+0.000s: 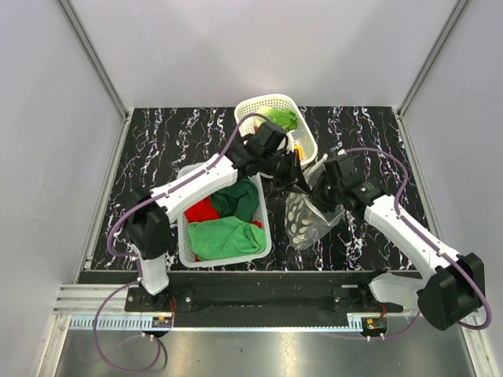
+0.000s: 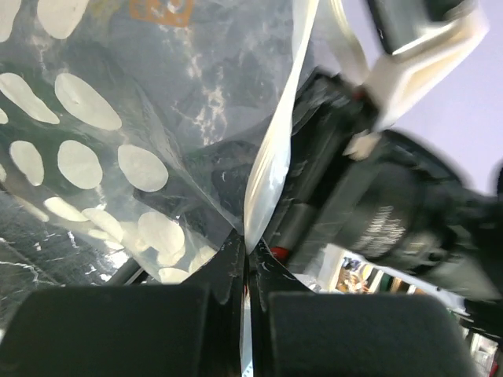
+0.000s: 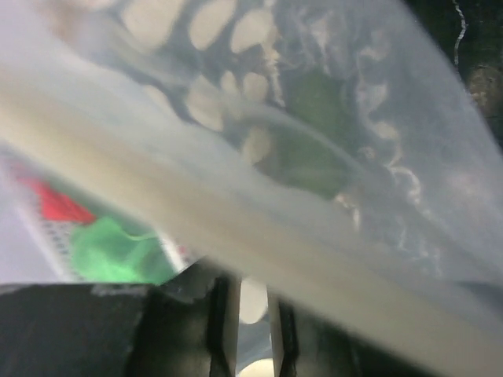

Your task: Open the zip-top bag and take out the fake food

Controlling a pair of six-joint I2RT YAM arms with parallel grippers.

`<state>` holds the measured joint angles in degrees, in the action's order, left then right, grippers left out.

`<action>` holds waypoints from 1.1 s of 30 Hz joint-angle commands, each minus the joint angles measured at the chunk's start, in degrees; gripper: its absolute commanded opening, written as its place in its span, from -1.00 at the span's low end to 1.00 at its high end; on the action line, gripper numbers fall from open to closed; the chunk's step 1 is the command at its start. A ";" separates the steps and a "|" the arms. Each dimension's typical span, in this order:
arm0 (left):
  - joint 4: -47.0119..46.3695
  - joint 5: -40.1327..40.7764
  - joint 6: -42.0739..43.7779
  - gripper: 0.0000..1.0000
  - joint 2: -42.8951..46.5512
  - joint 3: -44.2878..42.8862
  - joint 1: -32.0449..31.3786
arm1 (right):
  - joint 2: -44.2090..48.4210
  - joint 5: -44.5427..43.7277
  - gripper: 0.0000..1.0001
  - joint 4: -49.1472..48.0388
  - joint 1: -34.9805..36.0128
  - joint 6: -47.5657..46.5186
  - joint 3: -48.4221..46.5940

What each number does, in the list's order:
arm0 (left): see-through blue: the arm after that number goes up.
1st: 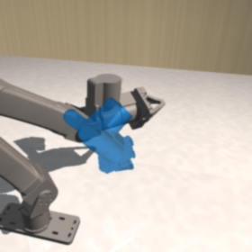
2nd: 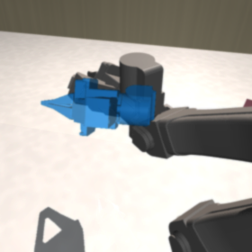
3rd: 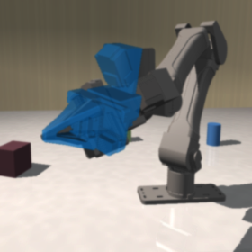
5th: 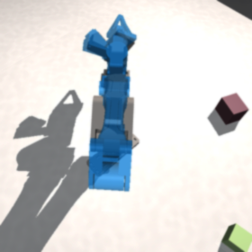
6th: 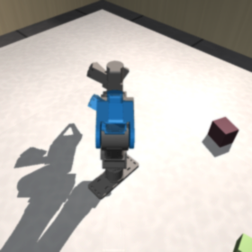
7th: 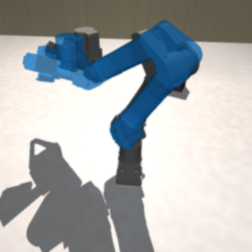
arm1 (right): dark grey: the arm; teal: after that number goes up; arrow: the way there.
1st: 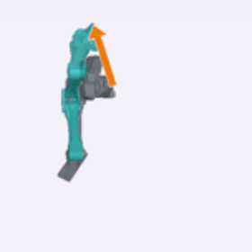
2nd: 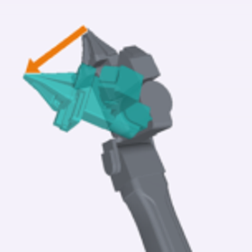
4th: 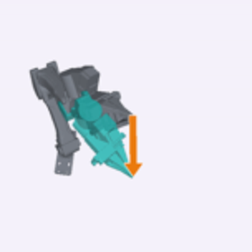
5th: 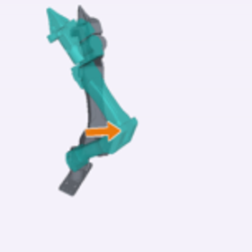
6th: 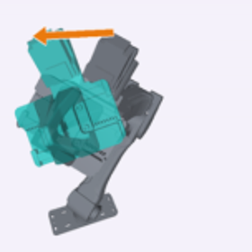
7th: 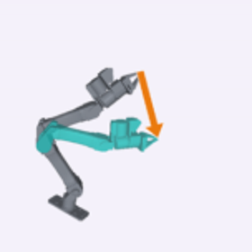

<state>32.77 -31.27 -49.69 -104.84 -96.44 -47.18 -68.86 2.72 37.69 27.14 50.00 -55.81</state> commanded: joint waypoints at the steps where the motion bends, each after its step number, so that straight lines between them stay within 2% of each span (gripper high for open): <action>1: -5.26 -3.19 -1.64 -1.00 0.42 -0.16 -0.63 | 1.28 0.26 -0.46 -7.45 0.37 -6.48 4.56; 13: -5.53 -0.29 -0.49 -1.00 3.32 5.56 -0.64 | -4.08 6.68 -0.29 -17.56 0.46 -8.43 10.46; 24: -5.53 0.42 0.03 -1.00 4.38 7.85 -0.72 | -13.74 8.88 0.04 -27.05 0.46 -11.50 10.20; 30: -5.53 0.42 0.65 -1.00 4.82 8.82 -0.55 | -19.29 16.60 0.13 -31.80 0.46 -14.22 9.23; 33: -5.44 0.50 0.82 -1.00 5.34 9.87 -0.20 | -20.00 21.00 0.27 -35.57 0.55 -15.63 10.28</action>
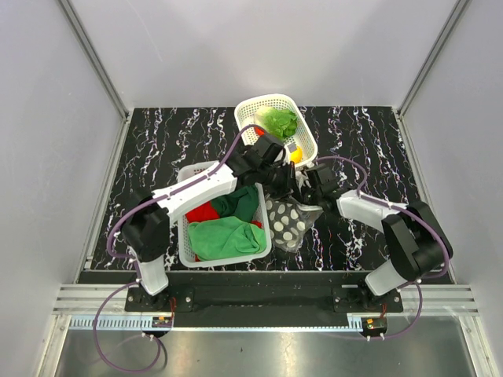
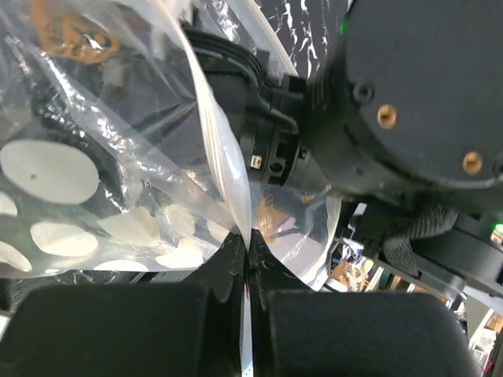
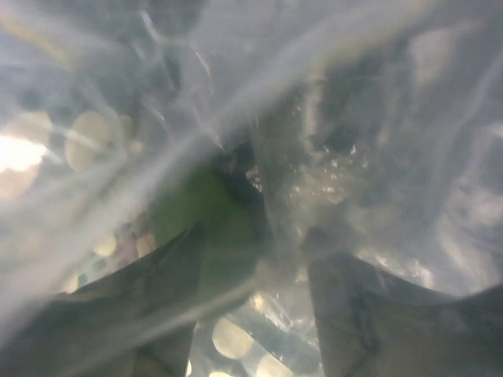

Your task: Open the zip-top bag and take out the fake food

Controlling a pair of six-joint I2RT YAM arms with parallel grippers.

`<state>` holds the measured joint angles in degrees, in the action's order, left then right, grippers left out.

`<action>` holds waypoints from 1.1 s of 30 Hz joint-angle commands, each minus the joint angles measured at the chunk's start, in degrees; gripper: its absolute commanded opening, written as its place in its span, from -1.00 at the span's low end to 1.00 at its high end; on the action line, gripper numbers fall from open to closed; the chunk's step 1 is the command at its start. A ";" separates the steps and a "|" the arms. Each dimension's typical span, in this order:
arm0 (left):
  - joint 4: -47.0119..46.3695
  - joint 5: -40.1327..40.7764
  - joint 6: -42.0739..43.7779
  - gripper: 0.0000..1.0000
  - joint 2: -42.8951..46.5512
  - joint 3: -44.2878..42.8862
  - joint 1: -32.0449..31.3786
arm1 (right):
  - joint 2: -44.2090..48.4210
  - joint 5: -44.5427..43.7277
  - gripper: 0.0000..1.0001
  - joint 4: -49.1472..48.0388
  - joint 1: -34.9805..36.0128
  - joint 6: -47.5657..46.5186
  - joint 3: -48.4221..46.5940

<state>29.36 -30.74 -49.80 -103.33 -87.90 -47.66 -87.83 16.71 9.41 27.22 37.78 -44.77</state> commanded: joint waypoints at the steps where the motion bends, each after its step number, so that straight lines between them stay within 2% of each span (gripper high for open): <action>1: -2.03 0.15 1.02 -1.00 4.01 1.67 0.29 | -1.11 9.54 0.33 -8.26 0.46 -3.59 -0.41; 7: -1.94 0.24 1.29 -1.00 5.07 3.52 0.99 | -4.80 19.57 0.30 -14.24 0.90 -3.42 0.39; 10: -2.03 -0.02 1.46 -1.00 4.98 3.70 1.16 | -5.33 20.38 0.22 -13.81 2.21 -4.29 1.26; 13: -1.94 0.07 1.72 -1.00 4.80 3.00 1.34 | -2.70 13.91 0.22 -10.21 2.31 -4.64 1.97; 17: -2.29 -2.65 1.29 -1.00 2.62 -0.34 1.17 | 2.03 2.12 0.23 3.90 2.31 -5.61 -1.79; 18: -2.56 -4.22 0.85 -1.00 2.08 -1.48 0.99 | 3.01 -3.03 0.25 6.65 2.31 -5.44 -2.77; 21: -2.73 -6.34 0.41 -1.00 -0.55 -6.13 0.03 | 6.61 -9.82 0.29 14.56 2.22 -6.40 -5.76; 26: -2.82 -6.44 0.06 -1.00 -2.93 -10.01 -1.03 | 10.74 -15.39 0.31 24.32 2.31 -8.77 -8.66; 33: -2.56 -5.56 1.19 -1.00 -2.32 -6.51 -1.03 | 14.09 -16.90 0.32 26.81 2.31 -8.42 -6.12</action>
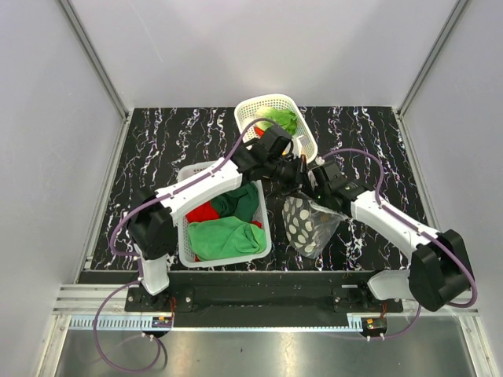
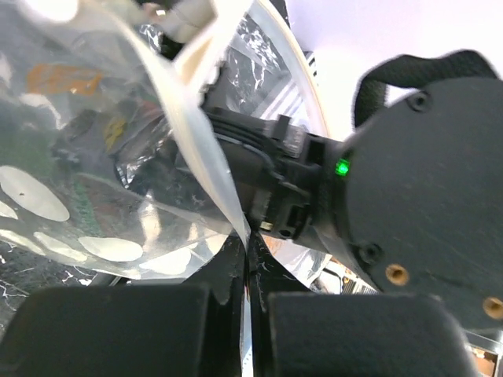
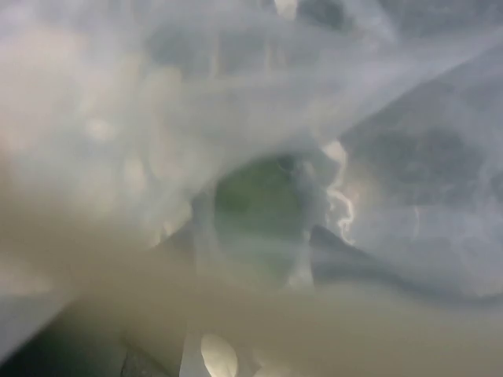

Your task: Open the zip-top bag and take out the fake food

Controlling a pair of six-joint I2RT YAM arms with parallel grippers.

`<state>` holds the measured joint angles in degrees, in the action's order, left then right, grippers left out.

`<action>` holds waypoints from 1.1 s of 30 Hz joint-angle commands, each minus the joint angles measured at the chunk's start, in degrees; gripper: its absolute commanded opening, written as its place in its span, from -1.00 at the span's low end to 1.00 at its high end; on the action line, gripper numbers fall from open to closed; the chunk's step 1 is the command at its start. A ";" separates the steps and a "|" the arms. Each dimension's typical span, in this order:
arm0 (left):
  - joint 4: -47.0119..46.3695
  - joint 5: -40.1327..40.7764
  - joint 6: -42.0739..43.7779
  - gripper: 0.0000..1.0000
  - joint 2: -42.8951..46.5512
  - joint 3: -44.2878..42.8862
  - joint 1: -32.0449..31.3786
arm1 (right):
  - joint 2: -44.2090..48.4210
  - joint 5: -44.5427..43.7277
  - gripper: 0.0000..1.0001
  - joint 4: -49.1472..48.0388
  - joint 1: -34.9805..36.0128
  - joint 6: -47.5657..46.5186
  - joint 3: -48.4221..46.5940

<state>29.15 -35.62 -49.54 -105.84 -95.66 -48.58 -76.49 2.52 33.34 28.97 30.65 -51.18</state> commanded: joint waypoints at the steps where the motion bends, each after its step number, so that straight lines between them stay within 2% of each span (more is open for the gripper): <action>1: -2.08 -0.42 1.20 -1.00 0.72 2.31 -0.11 | 3.10 -1.05 0.33 1.48 0.47 -1.39 1.68; 7: -0.76 0.98 2.25 -1.00 3.44 9.95 -0.03 | 1.08 4.94 0.34 -0.91 0.65 -0.95 4.76; 17: -0.67 1.95 2.25 -1.00 4.24 11.63 -0.11 | -1.46 10.56 0.40 -8.81 2.23 1.25 8.20; 26: -0.67 2.30 2.17 -1.00 5.21 12.51 -0.29 | -9.99 12.95 0.26 -16.99 2.58 5.03 11.36; 28: -0.58 2.48 2.17 -1.00 5.73 13.04 -0.29 | -10.35 11.11 0.15 -14.98 2.58 4.15 10.49; 33: -0.58 3.71 2.60 -1.00 7.23 14.18 0.06 | -4.39 6.27 -0.33 -7.62 2.58 2.31 6.46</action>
<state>29.91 -32.77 -47.99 -102.45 -82.11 -48.69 -84.05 15.94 18.33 31.07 34.92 -42.54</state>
